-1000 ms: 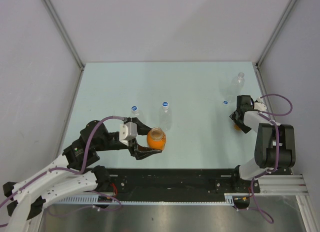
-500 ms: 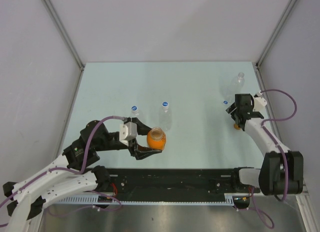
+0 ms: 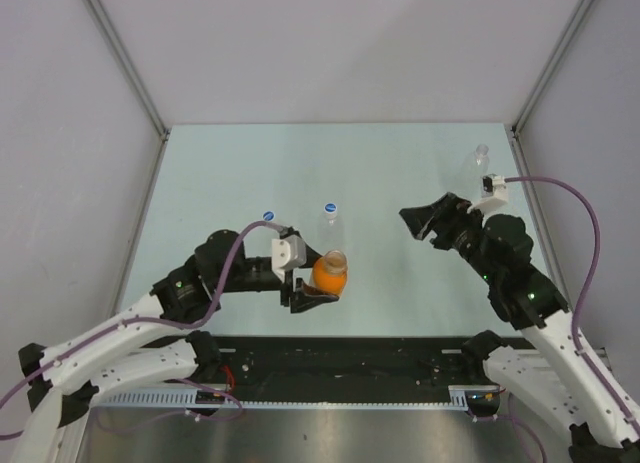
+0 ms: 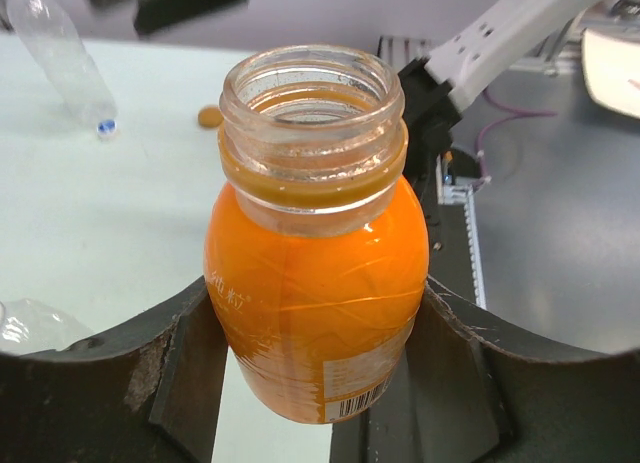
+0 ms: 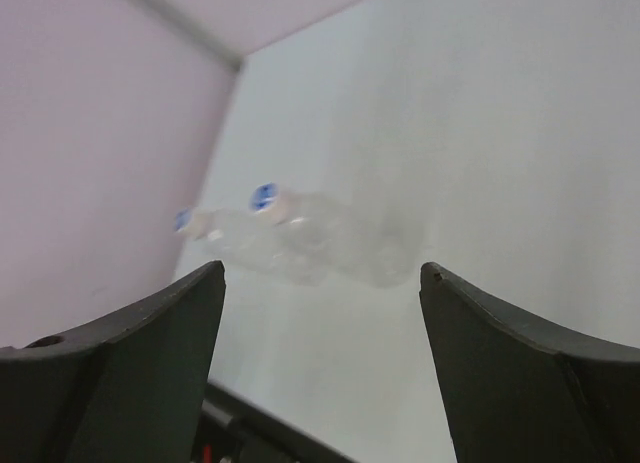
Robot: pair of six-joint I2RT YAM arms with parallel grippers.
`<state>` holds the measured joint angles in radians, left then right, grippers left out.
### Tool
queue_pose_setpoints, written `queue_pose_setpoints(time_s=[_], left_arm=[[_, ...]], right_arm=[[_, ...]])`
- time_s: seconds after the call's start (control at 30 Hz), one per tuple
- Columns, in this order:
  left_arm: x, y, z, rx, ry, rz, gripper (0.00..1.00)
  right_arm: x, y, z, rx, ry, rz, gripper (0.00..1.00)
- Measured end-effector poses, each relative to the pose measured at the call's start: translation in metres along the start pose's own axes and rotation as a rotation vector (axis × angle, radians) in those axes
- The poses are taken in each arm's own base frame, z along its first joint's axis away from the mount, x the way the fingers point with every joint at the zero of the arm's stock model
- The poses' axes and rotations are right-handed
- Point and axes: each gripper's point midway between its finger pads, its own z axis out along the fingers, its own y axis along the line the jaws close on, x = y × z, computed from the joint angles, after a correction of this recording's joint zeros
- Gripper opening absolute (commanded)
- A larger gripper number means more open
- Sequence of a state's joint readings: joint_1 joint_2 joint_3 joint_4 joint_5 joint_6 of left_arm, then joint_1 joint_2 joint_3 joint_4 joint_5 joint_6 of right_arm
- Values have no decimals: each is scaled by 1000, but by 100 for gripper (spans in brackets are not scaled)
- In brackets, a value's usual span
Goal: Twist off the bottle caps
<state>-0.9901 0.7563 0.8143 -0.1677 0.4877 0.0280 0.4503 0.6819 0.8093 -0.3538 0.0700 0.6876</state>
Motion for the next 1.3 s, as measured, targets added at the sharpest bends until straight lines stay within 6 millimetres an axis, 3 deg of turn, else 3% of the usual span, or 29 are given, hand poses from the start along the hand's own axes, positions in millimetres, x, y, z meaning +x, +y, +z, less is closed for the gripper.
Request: queue_pose_setpoints(time_s=[0.1, 0.2, 0.27, 0.37, 0.53, 0.73, 0.97, 1.27, 1.3], left_arm=[[18, 11, 14, -18, 77, -29, 8], [30, 20, 24, -35, 142, -45, 8], [32, 25, 29, -44, 163, -46, 8], [28, 30, 33, -59, 169, -44, 8], [22, 35, 43, -56, 171, -38, 8], [22, 36, 48, -49, 183, -36, 8], [11, 34, 50, -42, 167, -17, 8], [14, 32, 52, -39, 178, -18, 9], [14, 31, 51, -38, 181, -19, 9]], right_arm=[[-2, 72, -31, -266, 32, -44, 83], [-5, 116, -56, -420, 50, -72, 83], [-2, 138, -71, -495, 68, -92, 83], [1, 154, -82, -538, 89, -120, 83], [25, 168, -84, -540, 165, -184, 83], [65, 160, -78, -461, 252, -297, 83], [73, 152, -68, -363, 244, -376, 79], [65, 150, -65, -327, 214, -414, 33], [66, 150, -65, -323, 215, -420, 22]])
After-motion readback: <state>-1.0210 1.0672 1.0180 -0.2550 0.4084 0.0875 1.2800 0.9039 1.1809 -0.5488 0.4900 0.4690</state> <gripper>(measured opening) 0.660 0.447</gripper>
